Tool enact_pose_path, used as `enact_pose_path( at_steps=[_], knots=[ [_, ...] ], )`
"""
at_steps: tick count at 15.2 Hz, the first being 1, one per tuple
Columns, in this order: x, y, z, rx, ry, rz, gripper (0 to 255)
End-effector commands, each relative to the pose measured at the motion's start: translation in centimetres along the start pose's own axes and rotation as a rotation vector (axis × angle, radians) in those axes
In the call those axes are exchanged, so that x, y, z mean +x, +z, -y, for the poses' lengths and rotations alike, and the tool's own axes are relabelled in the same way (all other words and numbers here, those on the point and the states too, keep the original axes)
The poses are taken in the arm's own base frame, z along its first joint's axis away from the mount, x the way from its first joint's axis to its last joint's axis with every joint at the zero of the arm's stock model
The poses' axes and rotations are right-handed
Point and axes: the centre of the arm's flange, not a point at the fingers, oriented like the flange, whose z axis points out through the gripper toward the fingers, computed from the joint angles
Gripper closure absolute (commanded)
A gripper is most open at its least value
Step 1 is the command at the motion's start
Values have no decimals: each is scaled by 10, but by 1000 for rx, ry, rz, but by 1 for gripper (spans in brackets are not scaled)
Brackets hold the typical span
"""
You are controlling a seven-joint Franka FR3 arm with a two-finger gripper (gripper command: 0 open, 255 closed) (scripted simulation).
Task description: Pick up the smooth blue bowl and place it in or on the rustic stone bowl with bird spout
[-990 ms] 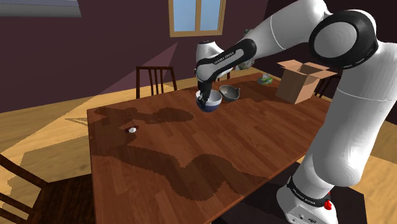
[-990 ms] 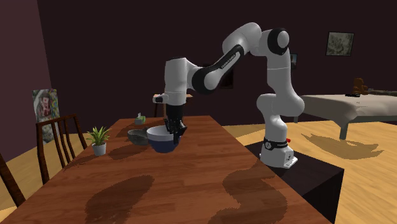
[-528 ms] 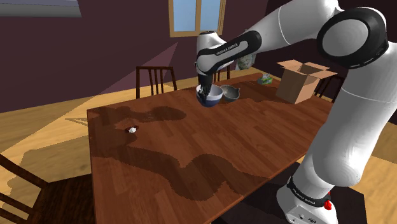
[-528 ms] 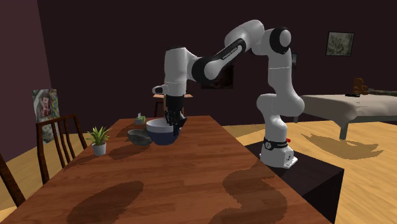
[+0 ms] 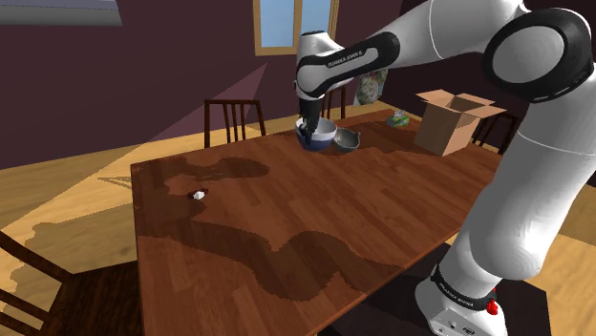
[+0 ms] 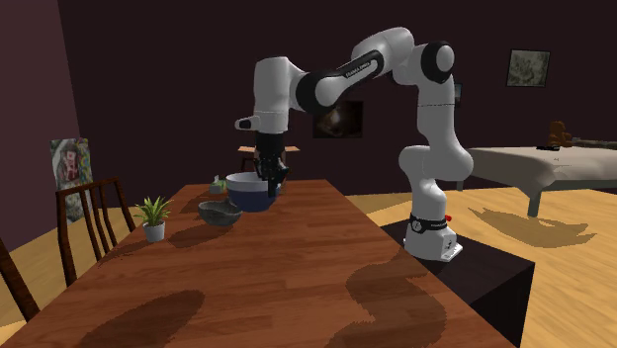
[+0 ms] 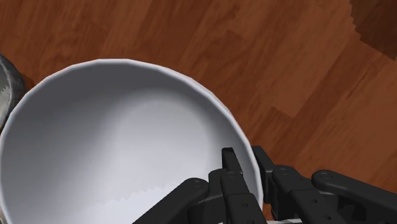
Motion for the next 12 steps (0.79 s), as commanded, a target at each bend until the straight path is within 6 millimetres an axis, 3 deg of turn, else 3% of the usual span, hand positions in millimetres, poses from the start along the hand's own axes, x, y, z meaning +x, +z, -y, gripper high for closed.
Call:
enact_pose_path(
  at_steps=[1, 12],
  knots=[
    [-2, -1, -20, 0, 0, 0, 255],
    [-22, 4, -164, 0, 0, 0, 255]
  ],
)
